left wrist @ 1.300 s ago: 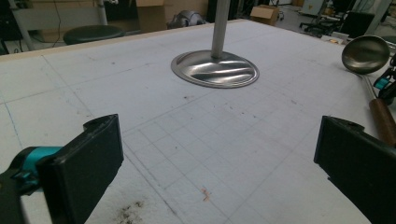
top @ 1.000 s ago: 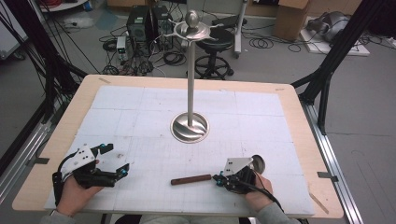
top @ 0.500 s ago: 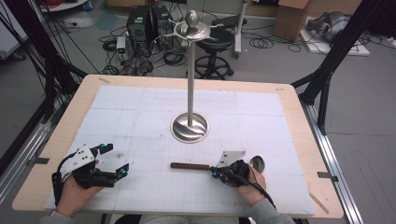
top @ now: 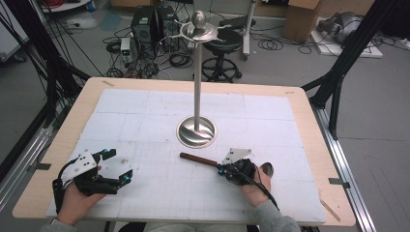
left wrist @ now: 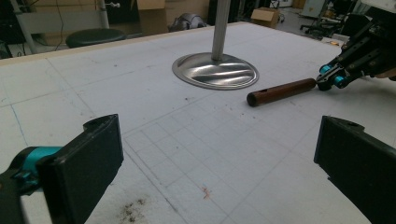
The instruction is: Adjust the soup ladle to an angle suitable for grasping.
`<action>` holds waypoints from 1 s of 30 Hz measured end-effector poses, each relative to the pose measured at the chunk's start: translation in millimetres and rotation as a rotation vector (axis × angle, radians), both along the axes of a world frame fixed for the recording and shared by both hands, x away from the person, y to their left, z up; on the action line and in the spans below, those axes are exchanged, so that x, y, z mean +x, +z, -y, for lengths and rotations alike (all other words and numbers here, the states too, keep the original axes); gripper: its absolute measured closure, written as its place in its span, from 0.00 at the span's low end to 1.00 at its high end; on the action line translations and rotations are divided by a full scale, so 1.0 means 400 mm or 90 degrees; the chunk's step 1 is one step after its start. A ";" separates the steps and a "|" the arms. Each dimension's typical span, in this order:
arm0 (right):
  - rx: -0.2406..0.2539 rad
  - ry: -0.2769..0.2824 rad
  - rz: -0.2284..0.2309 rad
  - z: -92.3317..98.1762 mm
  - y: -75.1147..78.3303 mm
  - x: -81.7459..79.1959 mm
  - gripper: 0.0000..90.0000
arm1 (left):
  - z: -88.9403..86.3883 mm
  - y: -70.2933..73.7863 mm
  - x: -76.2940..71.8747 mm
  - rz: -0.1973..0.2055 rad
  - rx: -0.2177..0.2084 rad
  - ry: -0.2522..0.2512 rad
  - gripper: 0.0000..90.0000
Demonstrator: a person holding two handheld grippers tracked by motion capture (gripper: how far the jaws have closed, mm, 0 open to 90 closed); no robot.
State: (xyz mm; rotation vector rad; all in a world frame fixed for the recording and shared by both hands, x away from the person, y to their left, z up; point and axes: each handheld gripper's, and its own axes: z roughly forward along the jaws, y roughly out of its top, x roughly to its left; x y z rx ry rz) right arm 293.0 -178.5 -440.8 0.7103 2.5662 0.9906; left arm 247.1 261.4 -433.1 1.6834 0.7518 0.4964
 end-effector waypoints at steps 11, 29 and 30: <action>0.010 0.025 0.003 0.001 0.011 -0.002 1.00 | -0.003 -0.001 0.000 0.000 0.000 0.000 0.02; 0.092 0.150 -0.006 0.035 0.120 0.004 0.44 | -0.004 -0.003 -0.003 -0.007 0.001 0.007 0.02; 0.092 0.150 -0.006 0.035 0.120 0.004 0.44 | -0.004 -0.003 -0.003 -0.007 0.001 0.007 0.02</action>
